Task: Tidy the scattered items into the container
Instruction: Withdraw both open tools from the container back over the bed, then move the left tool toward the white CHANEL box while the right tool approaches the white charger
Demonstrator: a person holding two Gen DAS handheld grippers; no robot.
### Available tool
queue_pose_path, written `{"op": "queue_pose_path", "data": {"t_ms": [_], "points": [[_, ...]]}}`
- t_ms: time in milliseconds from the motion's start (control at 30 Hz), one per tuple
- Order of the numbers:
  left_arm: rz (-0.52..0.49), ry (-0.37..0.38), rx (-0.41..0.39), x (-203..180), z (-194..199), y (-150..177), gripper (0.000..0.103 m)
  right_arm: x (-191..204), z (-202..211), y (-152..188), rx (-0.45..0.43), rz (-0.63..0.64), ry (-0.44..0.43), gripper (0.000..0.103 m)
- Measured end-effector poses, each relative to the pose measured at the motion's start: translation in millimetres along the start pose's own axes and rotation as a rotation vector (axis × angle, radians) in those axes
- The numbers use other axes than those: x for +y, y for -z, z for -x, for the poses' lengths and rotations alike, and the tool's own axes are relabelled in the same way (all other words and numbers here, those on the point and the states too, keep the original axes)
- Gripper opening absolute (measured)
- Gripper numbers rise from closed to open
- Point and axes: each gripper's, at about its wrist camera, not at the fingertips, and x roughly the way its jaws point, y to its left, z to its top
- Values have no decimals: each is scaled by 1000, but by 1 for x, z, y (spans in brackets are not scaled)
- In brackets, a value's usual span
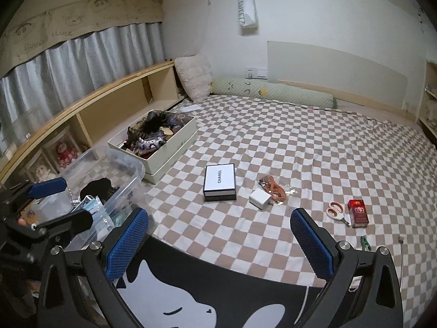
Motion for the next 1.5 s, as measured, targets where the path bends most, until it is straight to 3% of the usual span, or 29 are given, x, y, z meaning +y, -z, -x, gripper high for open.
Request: {"op": "queue_pose_path", "data": {"t_ms": [133,333,633,833,1100,1300,1500], "points": [[-3,-2,8,-5,-6,-2,103,-11,9,5,-25,6,59,103],[0,14,31,-12,-18,-5,103,-24,9,11,47,-7,90,103],[-19,42,69,-31,-48,-21,103,-45,10,7,88,-47,148,103],[-29,58,104,-46,-75,-34,103,-73,-15,4,176,-152,144,103],[-26,66,166,-59,-126,-50,102,-117,-49,-5,197,-246,259,103],[-41,84,216,-71,-176,-59,102,-157,-79,4,219,-366,281,103],[-41,73,267,-71,-227,-61,102,-177,-115,8,251,-378,305,103]]}}
